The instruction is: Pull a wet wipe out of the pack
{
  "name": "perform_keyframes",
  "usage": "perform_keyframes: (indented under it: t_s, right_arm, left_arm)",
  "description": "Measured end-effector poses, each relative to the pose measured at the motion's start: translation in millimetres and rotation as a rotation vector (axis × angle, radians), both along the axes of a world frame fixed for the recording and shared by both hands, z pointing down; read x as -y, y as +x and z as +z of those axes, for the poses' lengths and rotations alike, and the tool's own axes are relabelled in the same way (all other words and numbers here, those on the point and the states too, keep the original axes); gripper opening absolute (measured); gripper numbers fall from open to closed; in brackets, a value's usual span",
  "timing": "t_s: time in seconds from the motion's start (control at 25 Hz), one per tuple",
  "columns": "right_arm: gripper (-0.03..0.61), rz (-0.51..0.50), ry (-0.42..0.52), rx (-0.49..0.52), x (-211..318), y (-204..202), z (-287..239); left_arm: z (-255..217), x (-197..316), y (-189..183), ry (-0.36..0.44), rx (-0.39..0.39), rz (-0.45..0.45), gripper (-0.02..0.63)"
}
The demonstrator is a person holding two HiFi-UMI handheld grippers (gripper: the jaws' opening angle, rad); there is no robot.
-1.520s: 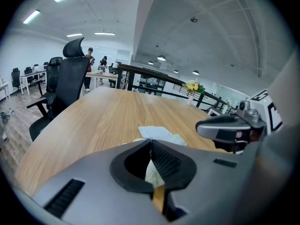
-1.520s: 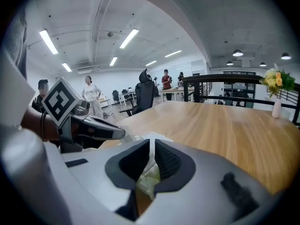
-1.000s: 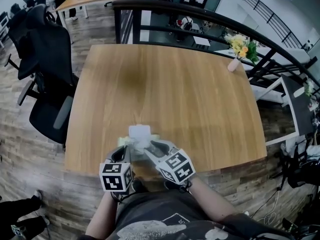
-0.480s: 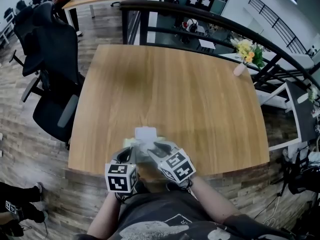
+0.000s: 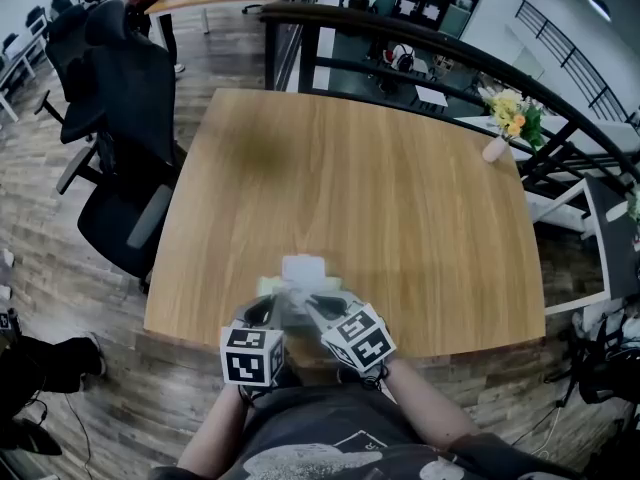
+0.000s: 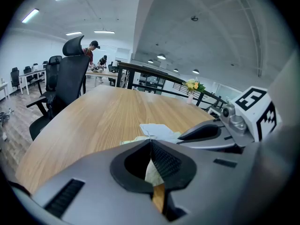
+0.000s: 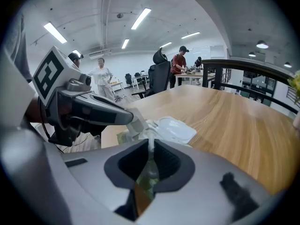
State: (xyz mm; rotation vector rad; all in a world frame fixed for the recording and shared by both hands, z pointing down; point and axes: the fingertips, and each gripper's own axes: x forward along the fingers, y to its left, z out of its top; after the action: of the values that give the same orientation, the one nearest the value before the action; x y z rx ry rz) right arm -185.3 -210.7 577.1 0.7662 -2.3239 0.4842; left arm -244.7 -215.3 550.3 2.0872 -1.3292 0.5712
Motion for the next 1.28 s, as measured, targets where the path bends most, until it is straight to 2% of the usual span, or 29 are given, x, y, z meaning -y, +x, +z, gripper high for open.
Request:
perform_keyframes:
  t_s: [1.28]
  right_arm:
    - [0.040,0.002,0.017,0.013,1.6,22.2,-2.3]
  left_arm:
    - [0.2,0.6,-2.4,-0.008,0.008,-0.051,0.015]
